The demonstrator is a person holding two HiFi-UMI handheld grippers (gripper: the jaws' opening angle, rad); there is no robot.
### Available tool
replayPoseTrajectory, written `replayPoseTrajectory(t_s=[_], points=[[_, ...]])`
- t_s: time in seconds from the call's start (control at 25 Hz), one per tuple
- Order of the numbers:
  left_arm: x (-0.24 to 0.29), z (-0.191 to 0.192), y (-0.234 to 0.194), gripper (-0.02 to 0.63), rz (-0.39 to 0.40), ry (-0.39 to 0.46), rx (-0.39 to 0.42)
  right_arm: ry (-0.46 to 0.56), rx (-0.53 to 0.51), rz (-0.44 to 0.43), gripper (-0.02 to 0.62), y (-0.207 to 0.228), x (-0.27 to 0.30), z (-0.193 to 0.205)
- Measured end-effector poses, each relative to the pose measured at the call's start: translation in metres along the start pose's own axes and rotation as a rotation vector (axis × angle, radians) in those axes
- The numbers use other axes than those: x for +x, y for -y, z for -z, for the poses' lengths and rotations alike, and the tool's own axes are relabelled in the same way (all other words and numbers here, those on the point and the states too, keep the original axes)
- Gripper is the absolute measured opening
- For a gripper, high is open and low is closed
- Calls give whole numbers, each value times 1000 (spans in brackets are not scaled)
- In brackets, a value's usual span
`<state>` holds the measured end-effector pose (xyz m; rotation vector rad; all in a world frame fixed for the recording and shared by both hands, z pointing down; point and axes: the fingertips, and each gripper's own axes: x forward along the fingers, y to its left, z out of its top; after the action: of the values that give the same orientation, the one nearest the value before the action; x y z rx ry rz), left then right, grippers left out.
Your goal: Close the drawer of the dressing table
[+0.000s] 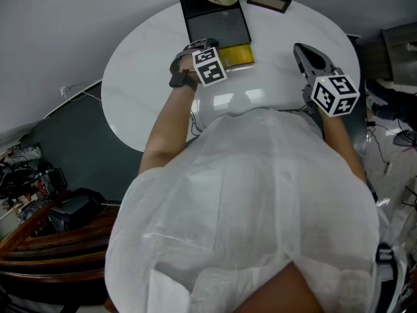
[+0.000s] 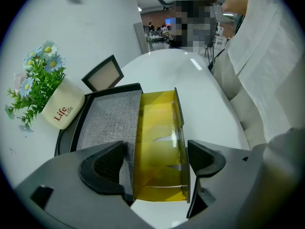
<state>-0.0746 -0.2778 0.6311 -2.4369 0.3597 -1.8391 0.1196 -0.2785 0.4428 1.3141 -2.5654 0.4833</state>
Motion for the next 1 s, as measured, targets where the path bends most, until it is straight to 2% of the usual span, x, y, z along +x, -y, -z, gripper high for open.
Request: replayPoseTrajectory(t_s=[0.4, 1.0], points=[[-5, -1, -15, 286, -32, 5, -30, 3, 1, 2, 11, 2, -1, 0], [-13, -2, -36, 120, -64, 24, -101, 2, 1, 5, 9, 0, 0, -3]])
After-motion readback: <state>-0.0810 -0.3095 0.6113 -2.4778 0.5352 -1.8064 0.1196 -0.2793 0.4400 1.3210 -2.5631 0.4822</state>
